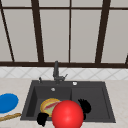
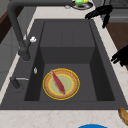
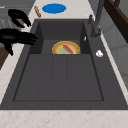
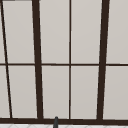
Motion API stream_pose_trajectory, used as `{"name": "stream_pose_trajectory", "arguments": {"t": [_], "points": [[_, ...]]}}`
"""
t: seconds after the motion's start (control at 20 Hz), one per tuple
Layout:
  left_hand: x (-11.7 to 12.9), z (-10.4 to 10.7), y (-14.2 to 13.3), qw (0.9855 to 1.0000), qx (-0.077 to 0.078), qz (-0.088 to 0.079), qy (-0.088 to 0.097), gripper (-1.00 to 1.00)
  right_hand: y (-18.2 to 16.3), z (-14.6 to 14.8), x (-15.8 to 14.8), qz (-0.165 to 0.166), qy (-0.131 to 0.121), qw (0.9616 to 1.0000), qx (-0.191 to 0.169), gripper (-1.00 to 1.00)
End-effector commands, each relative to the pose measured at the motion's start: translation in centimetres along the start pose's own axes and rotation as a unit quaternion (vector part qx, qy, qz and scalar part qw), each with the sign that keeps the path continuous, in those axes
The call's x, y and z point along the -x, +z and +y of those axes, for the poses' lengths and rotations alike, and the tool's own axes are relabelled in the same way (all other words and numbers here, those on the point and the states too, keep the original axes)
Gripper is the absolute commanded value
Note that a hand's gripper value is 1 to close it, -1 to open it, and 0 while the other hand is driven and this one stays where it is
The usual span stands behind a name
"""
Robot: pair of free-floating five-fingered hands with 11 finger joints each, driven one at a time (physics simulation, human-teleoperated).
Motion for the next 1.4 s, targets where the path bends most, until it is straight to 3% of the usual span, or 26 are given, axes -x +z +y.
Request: {"name": "stream_pose_trajectory", "arguments": {"t": [0.0, 0.45, 0.85, 1.05, 1.1, 1.25, 1.3, 1.35], "points": [[0.0, 0.0, 0.0, 1.0000, 0.000, 0.000, 0.000, 0.00, 2.5, 0.0, 1.4, 0.002, -0.032, 0.9993, -0.020, -1.00], [0.0, 0.0, 0.0, 1.0000, 0.000, 0.000, 0.000, 0.00, 8.1, -0.1, 4.7, -0.001, -0.042, 0.9988, -0.025, -1.00], [0.0, 0.0, 0.0, 1.0000, 0.000, 0.000, 0.000, 0.00, 10.3, 1.3, 9.3, -0.006, -0.033, 0.9993, -0.013, -1.00], [0.0, 0.0, 0.0, 1.0000, 0.000, 0.000, 0.000, 0.00, 10.2, 1.1, 9.9, -0.001, -0.032, 0.9994, -0.013, -1.00], [0.0, -0.1, 0.0, 1.0000, 0.000, 0.000, -0.005, -1.00, 10.3, 1.3, 9.7, -0.001, -0.021, 0.9996, -0.017, 0.00], [0.0, -0.4, 0.0, 0.9999, -0.003, 0.007, -0.011, -1.00, 10.3, 1.3, 10.3, 0.011, -0.013, 0.9998, -0.013, 0.00], [0.0, -0.4, 0.0, 1.0000, -0.001, 0.004, 0.003, -1.00, 10.3, 1.3, 10.4, 0.012, -0.013, 0.9998, -0.013, 0.00], [0.3, -0.7, 0.0, 1.0000, 0.002, 0.008, -0.003, -1.00, 10.3, 1.4, 10.5, 0.013, -0.013, 0.9998, -0.012, 0.00]]}}
